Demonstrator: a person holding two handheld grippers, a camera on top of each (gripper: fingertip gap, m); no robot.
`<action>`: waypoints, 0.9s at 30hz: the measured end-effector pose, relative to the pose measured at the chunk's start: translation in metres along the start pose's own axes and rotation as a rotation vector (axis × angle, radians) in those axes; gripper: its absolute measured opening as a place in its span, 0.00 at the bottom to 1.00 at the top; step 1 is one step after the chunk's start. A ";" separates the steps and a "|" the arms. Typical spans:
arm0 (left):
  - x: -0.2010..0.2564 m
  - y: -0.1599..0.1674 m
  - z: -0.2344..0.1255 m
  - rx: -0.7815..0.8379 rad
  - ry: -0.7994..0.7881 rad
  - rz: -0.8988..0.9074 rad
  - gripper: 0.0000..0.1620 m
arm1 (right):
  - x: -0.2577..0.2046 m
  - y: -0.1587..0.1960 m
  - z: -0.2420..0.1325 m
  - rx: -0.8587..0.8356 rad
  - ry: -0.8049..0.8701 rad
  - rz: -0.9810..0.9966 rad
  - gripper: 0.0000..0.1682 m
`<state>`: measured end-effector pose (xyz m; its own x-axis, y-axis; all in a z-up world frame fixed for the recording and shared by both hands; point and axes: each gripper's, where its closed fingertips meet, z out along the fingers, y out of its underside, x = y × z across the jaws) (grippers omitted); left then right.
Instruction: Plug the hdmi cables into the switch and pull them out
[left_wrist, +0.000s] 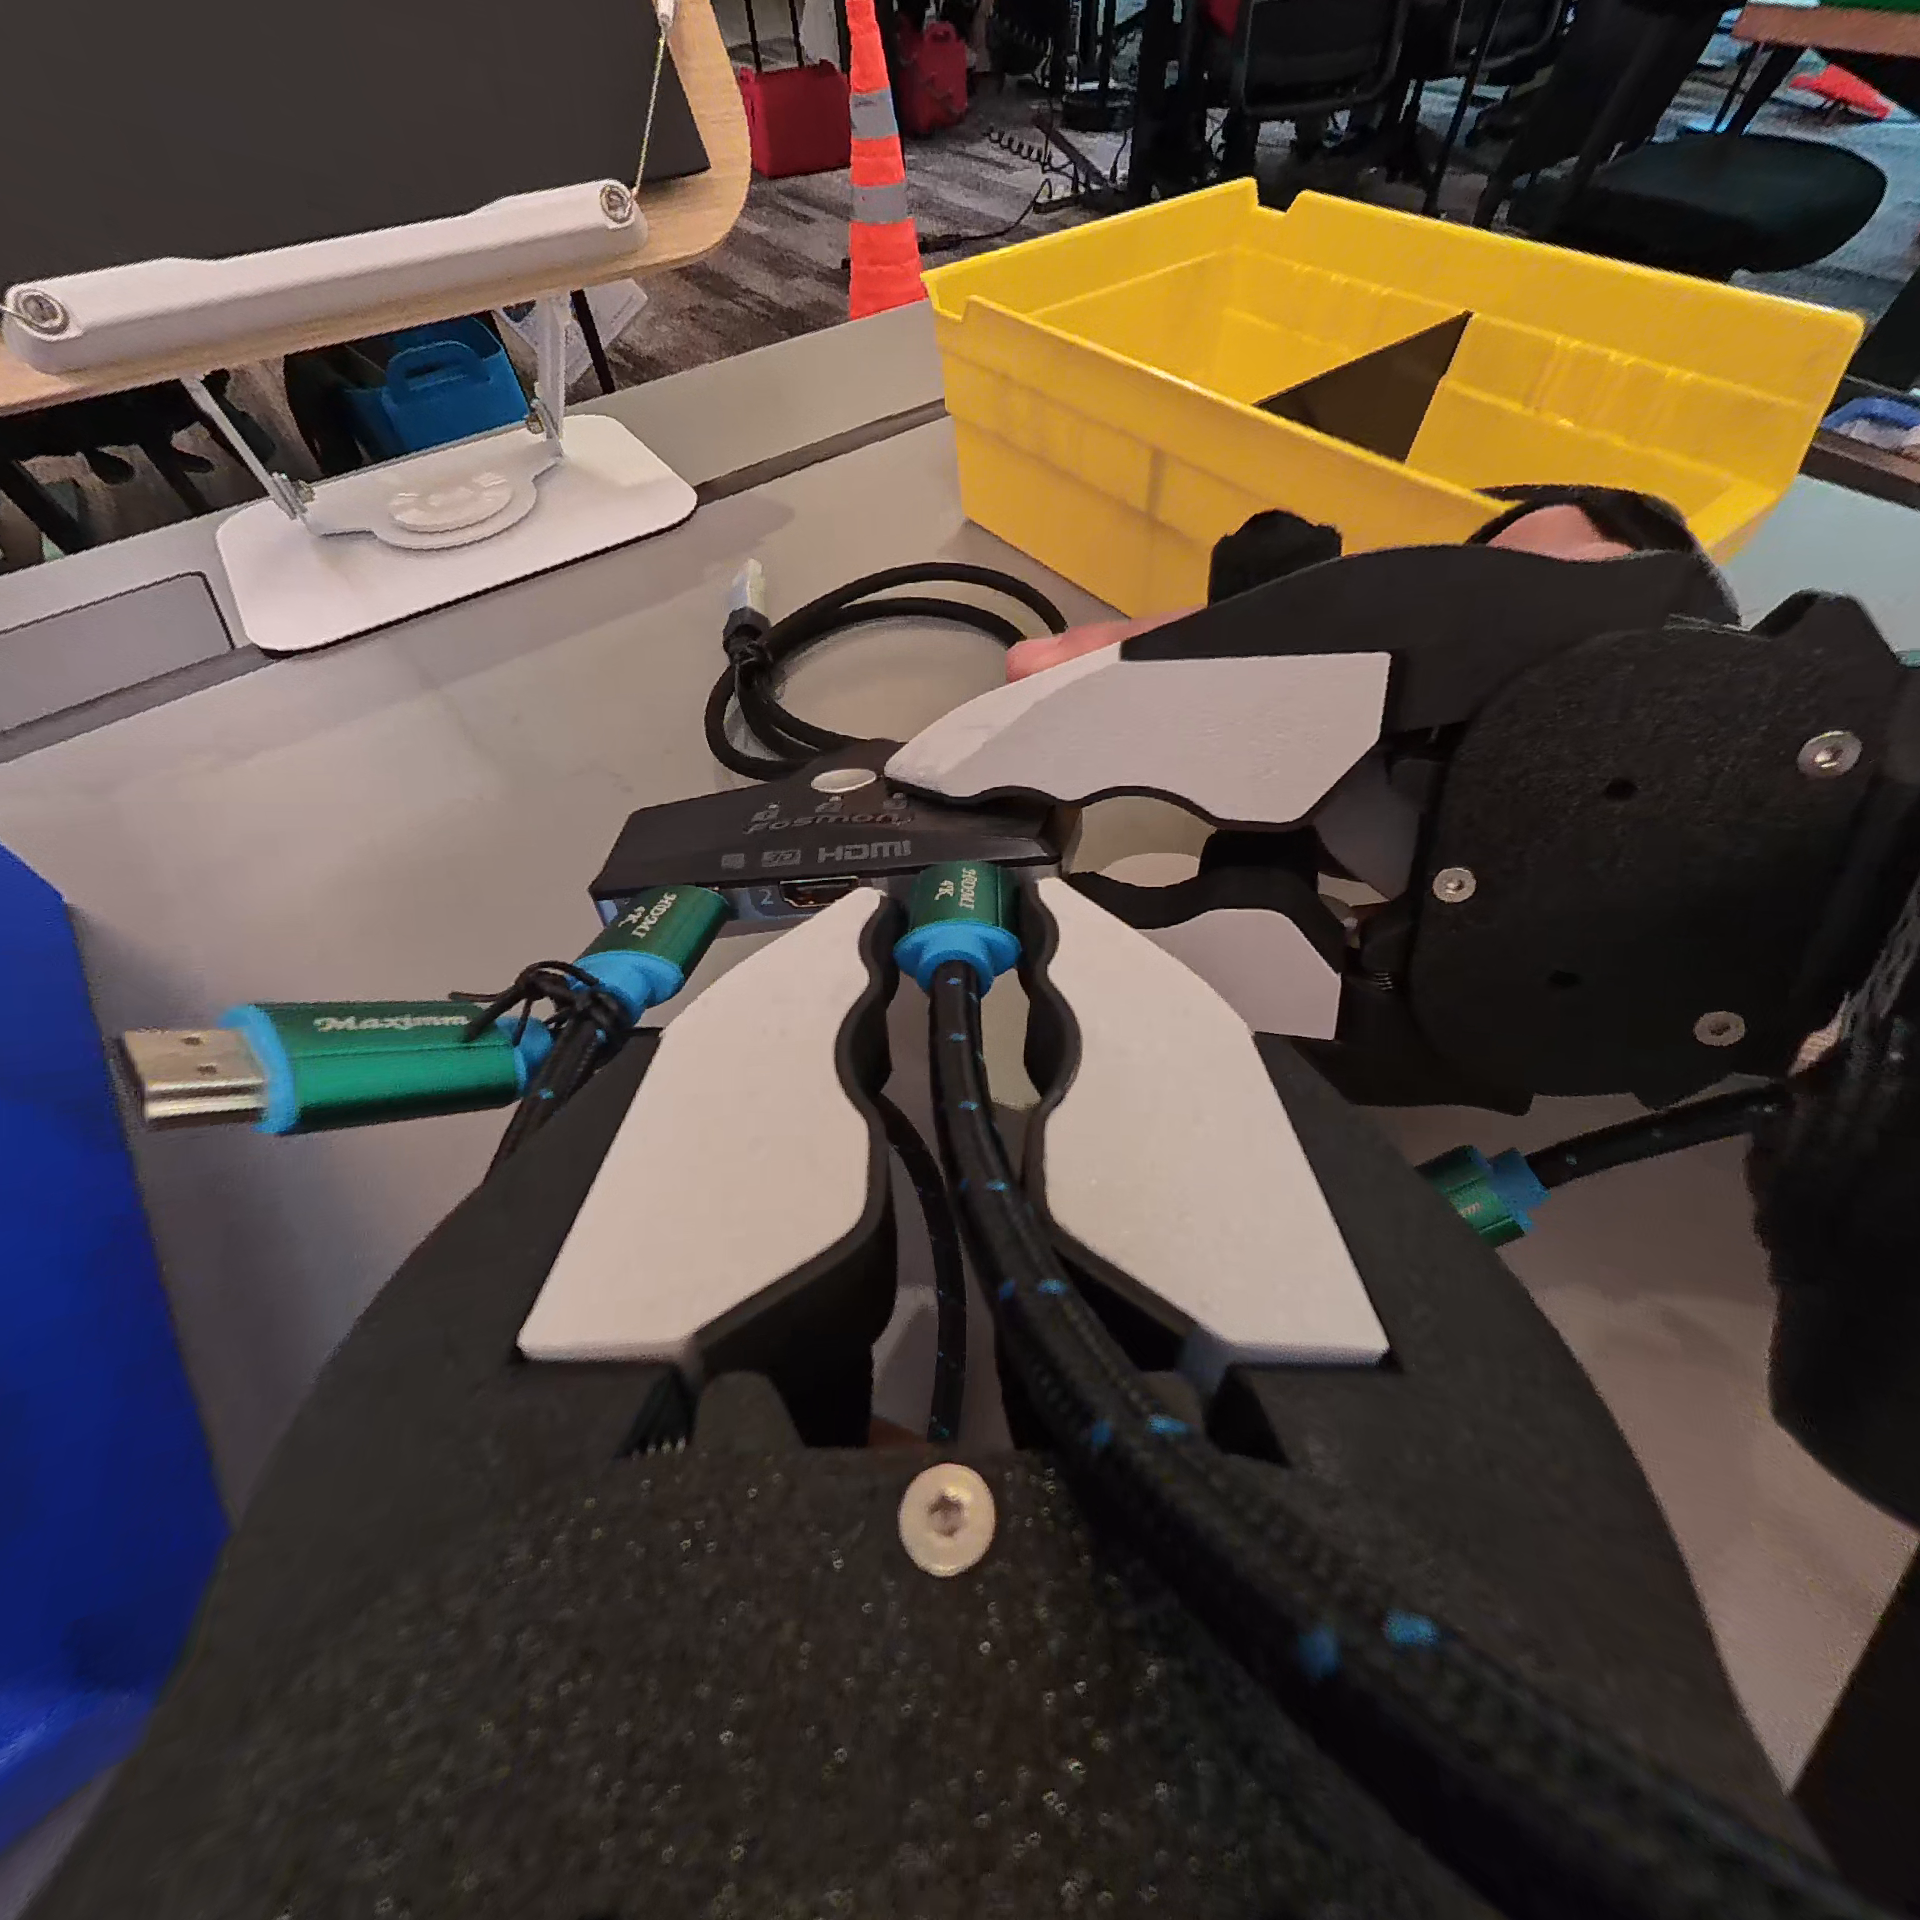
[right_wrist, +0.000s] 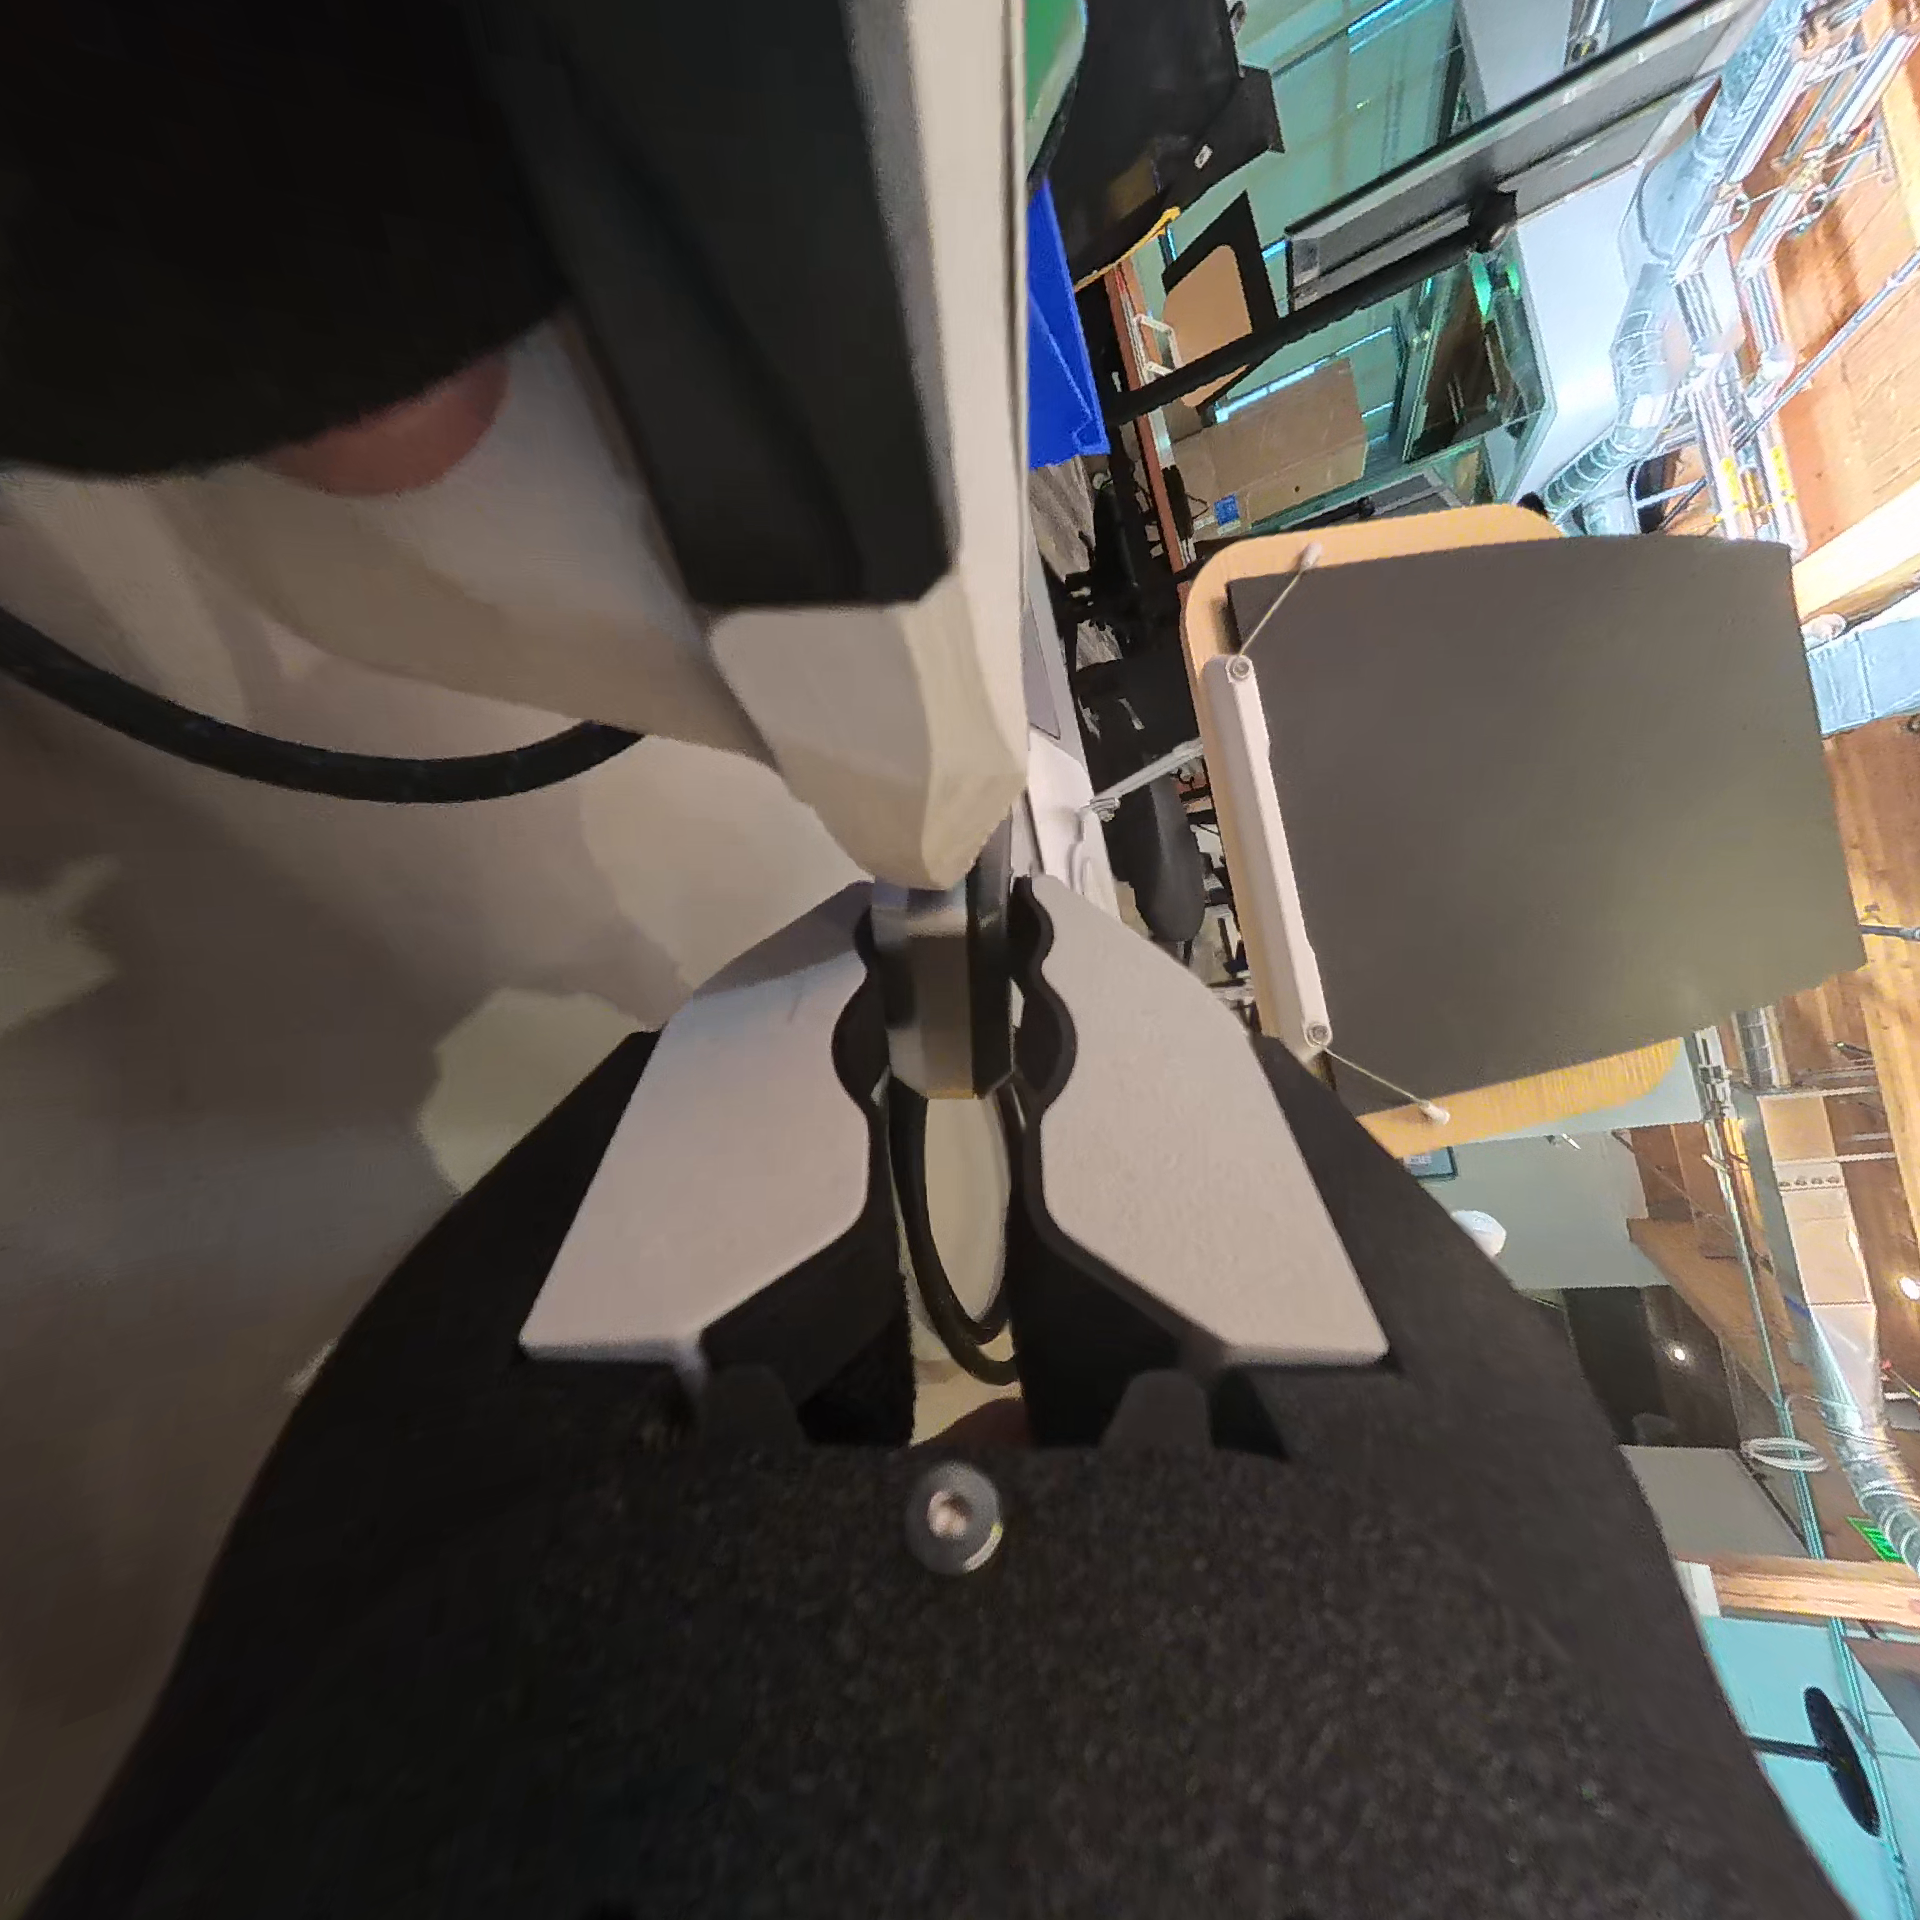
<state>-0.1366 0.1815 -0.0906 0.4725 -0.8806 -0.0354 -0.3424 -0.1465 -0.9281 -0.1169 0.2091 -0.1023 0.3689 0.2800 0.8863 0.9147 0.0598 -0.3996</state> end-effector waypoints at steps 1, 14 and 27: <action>-0.001 0.001 -0.001 0.000 0.003 0.003 0.14 | -0.001 -0.001 0.000 -0.003 -0.002 0.000 0.13; 0.009 0.010 -0.053 0.055 0.051 0.050 0.13 | 0.009 0.005 0.006 -0.030 0.000 0.104 0.12; -0.005 0.097 -0.033 -0.314 -0.007 0.205 0.19 | 0.008 0.012 0.013 -0.045 -0.016 0.109 0.12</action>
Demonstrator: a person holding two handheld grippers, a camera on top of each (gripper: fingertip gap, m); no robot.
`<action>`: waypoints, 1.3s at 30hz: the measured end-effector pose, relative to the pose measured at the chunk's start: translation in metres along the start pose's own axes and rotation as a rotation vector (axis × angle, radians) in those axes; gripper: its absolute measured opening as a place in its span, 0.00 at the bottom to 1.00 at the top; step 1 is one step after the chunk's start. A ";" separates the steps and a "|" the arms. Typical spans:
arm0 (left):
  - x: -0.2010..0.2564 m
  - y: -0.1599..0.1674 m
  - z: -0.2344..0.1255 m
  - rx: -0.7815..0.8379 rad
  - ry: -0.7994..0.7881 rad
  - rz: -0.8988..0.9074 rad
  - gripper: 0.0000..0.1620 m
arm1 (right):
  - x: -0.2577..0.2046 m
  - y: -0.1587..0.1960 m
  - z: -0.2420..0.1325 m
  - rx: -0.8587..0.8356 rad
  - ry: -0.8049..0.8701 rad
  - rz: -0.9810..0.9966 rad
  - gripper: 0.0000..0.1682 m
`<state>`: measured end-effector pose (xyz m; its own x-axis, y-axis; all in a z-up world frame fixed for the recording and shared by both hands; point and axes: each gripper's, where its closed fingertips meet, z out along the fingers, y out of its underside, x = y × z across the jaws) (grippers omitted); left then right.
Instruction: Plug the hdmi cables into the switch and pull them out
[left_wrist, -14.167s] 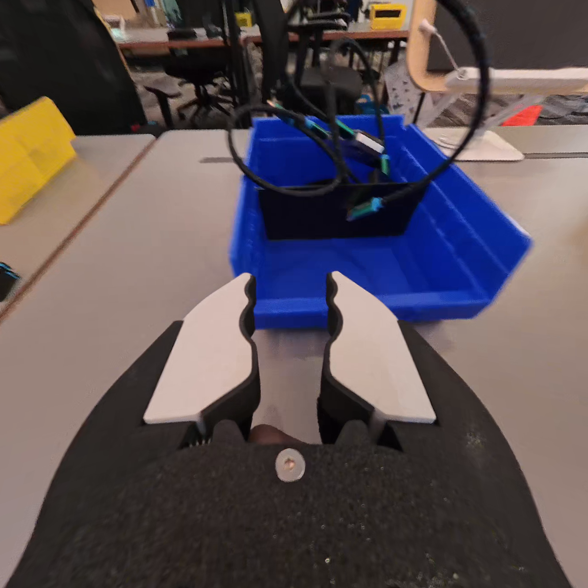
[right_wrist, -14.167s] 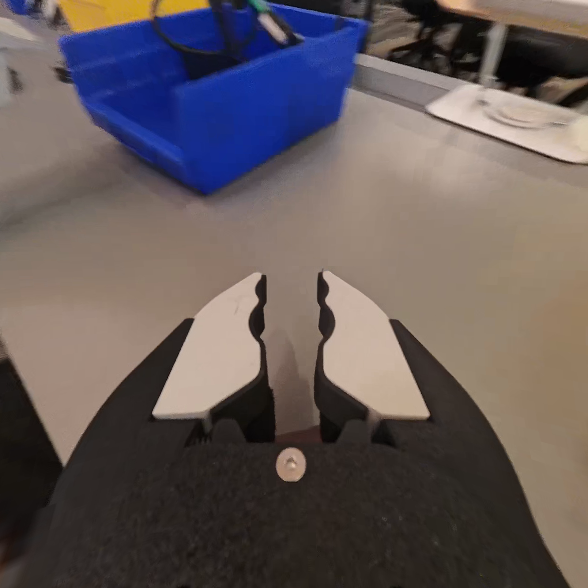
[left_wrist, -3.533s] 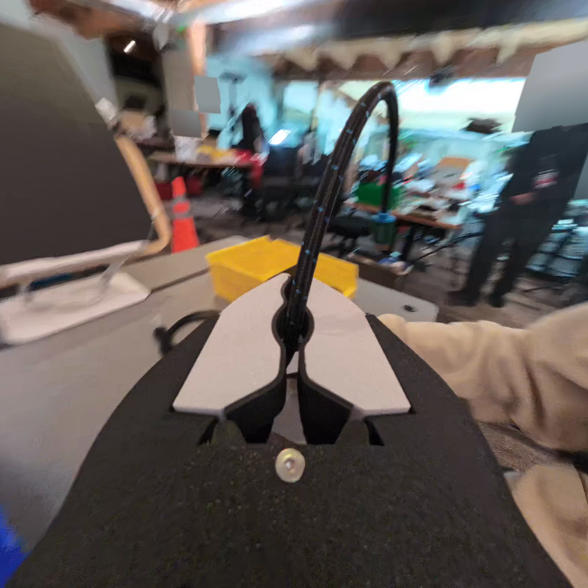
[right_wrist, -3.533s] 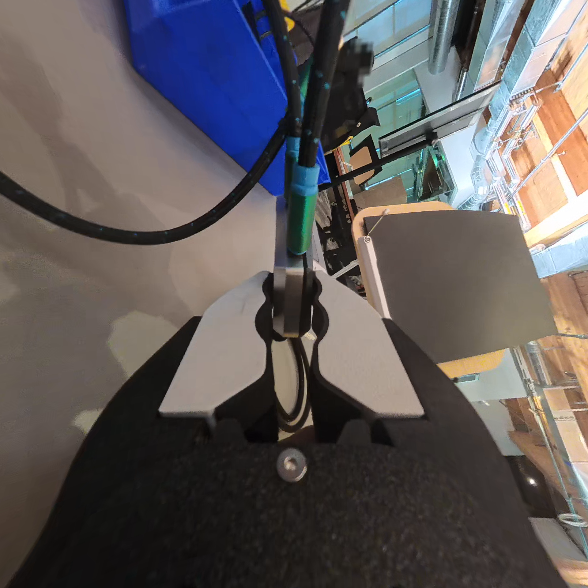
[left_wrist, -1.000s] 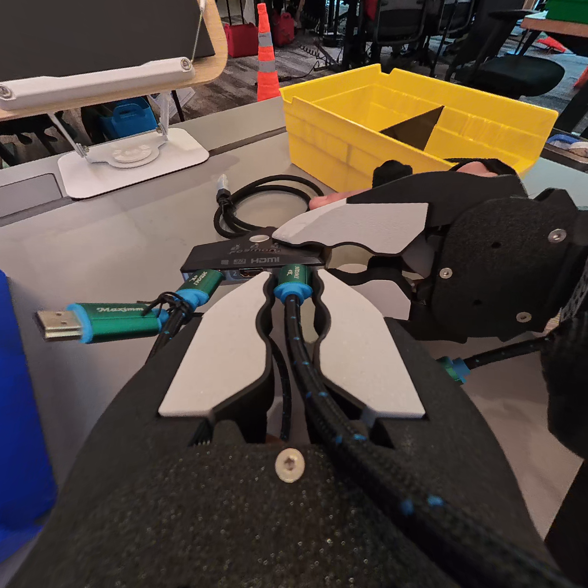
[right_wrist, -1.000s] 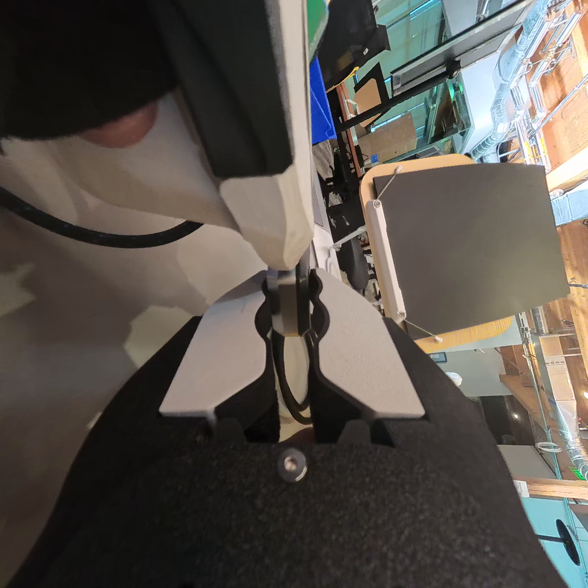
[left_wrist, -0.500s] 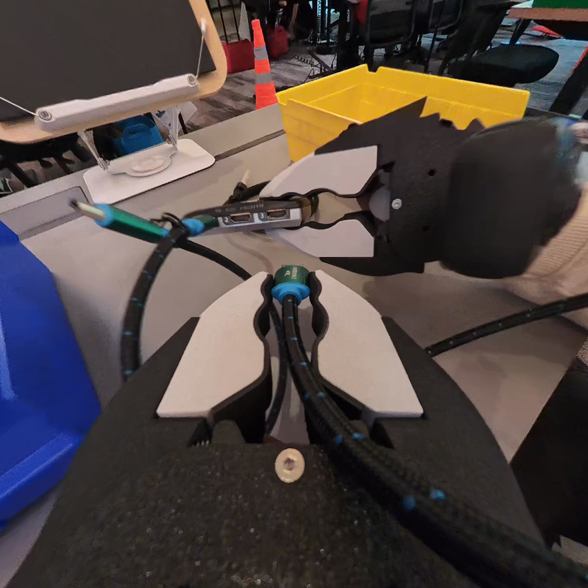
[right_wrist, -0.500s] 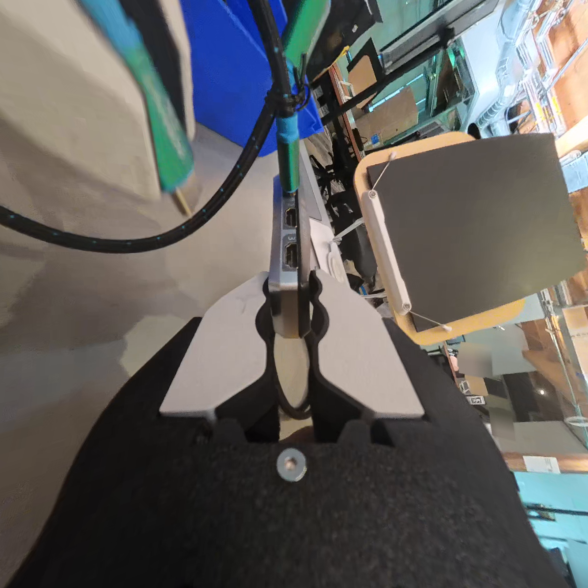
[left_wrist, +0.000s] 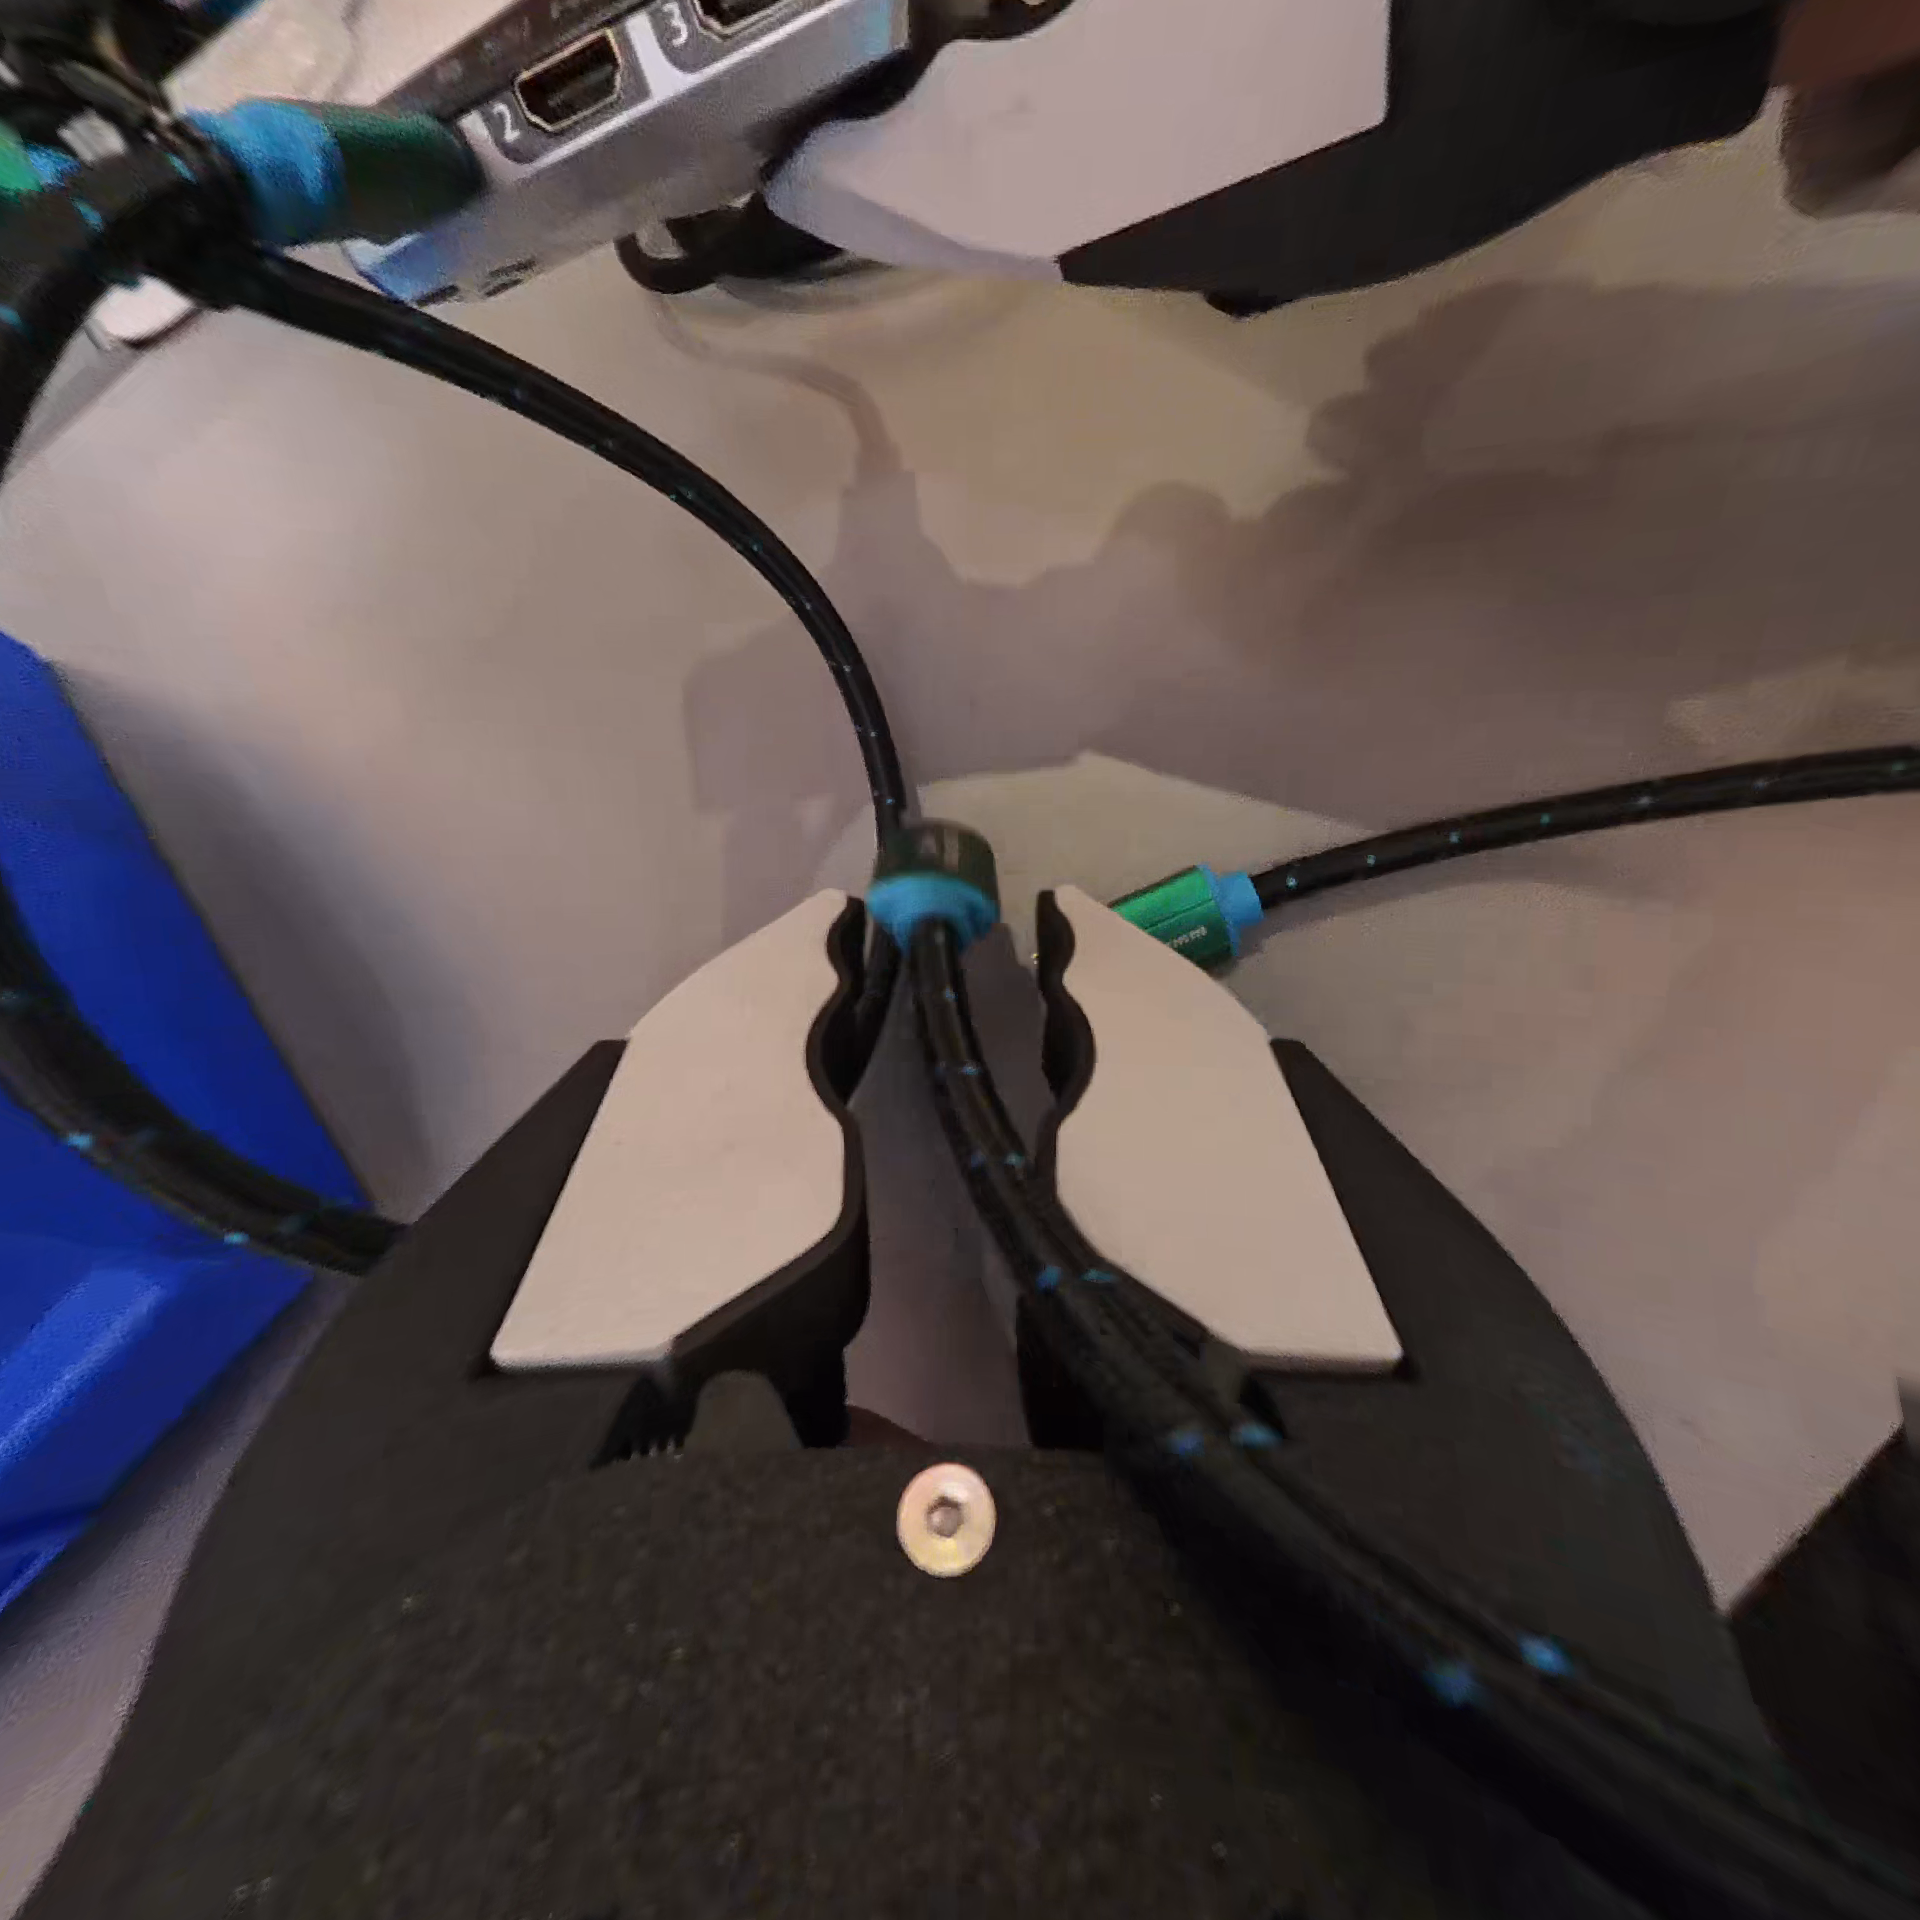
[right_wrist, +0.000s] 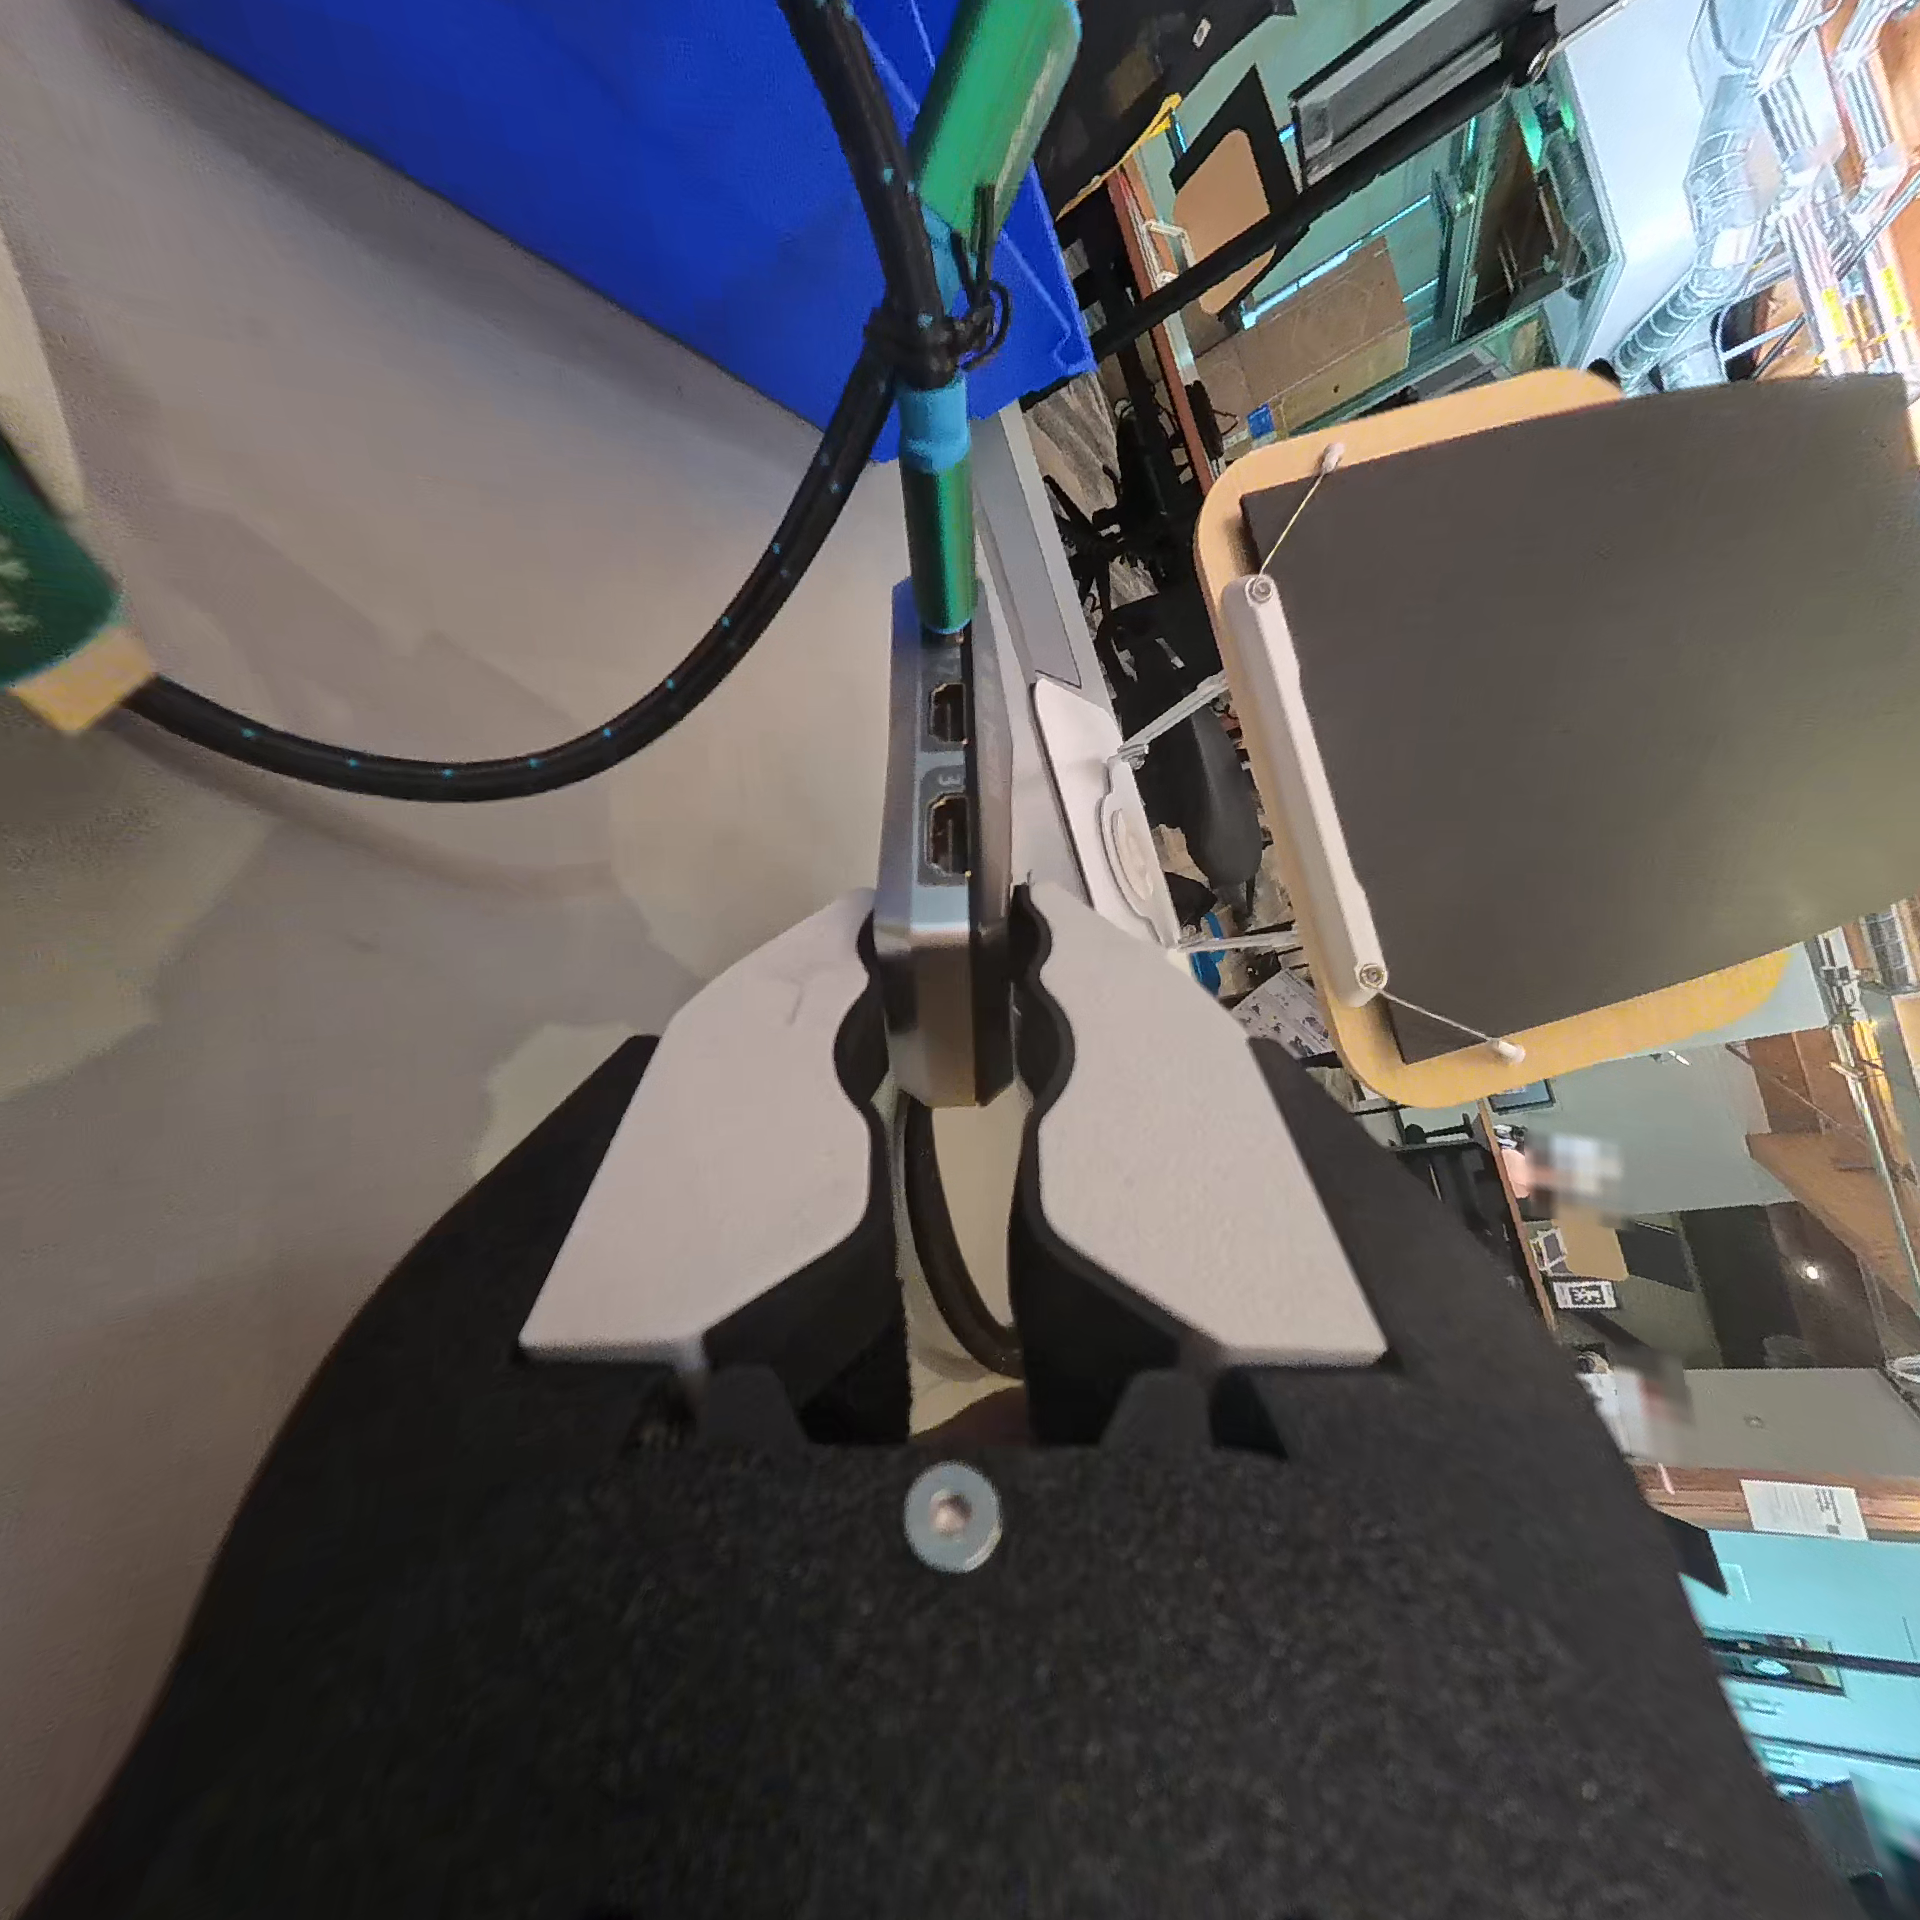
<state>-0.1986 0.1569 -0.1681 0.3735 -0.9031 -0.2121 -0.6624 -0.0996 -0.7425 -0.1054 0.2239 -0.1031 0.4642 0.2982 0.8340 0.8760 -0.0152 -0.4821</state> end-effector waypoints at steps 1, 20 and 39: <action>0.003 -0.002 -0.003 0.009 0.046 -0.030 0.22 | -0.001 0.002 0.000 -0.004 -0.003 0.005 0.12; -0.073 -0.032 -0.067 0.270 0.085 -0.264 0.29 | -0.005 0.020 0.009 -0.053 -0.015 0.043 0.13; -0.074 -0.087 0.009 0.091 0.208 -0.164 0.11 | -0.006 0.001 -0.011 0.060 -0.095 0.083 0.19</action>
<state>-0.1624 0.2366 -0.0933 0.3231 -0.9454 0.0437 -0.5394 -0.2219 -0.8123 -0.1057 0.2113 -0.1060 0.5179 0.3874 0.7627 0.8242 0.0127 -0.5661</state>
